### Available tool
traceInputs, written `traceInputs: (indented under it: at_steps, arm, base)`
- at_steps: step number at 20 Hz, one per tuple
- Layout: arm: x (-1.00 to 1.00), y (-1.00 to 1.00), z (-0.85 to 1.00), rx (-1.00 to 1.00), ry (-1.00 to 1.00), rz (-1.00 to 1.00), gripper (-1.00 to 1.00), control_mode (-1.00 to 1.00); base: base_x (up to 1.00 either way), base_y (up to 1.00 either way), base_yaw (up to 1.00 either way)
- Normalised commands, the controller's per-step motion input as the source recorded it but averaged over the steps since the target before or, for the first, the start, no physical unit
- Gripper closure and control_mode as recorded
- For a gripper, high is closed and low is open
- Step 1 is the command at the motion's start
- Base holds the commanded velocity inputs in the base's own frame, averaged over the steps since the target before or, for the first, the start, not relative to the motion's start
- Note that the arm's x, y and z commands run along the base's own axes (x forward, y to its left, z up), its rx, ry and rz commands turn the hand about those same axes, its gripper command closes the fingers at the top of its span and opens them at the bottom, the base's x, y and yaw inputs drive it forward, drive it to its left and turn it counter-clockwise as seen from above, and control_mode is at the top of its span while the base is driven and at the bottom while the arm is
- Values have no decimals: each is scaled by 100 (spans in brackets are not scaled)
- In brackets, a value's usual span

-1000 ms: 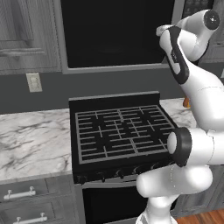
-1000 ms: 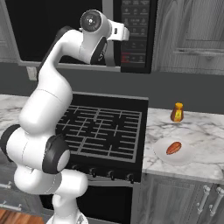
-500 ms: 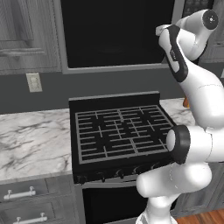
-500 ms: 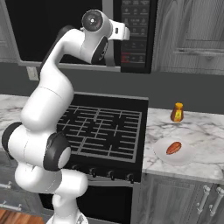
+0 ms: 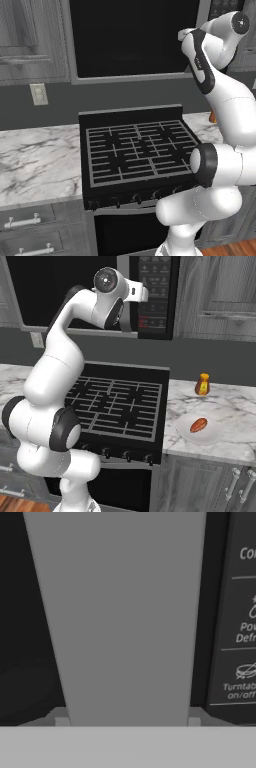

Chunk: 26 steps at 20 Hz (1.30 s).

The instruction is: Pick the sweet potato from the counter and place it in the microwave. Then turn on the microwave.

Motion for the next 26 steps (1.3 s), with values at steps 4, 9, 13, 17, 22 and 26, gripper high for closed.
traceInputs:
  at_steps: [4,9,13,17,22,26]
  arm:
    - [0,0,0,0,0,0,100,-100]
    - [0,0,0,0,0,0,100,-100]
    - [-16,2,0,0,-2,0,100,-100]
    - [-42,1,7,0,-5,-3,100,-100]
    - [-50,0,13,0,-4,-6,100,-100]
    - [-53,0,16,0,-3,-7,100,-100]
  base:
    - [0,0,0]
    - [0,0,0]
    - [0,0,0]
    - [0,0,0]
    - [0,0,0]
    - [0,0,0]
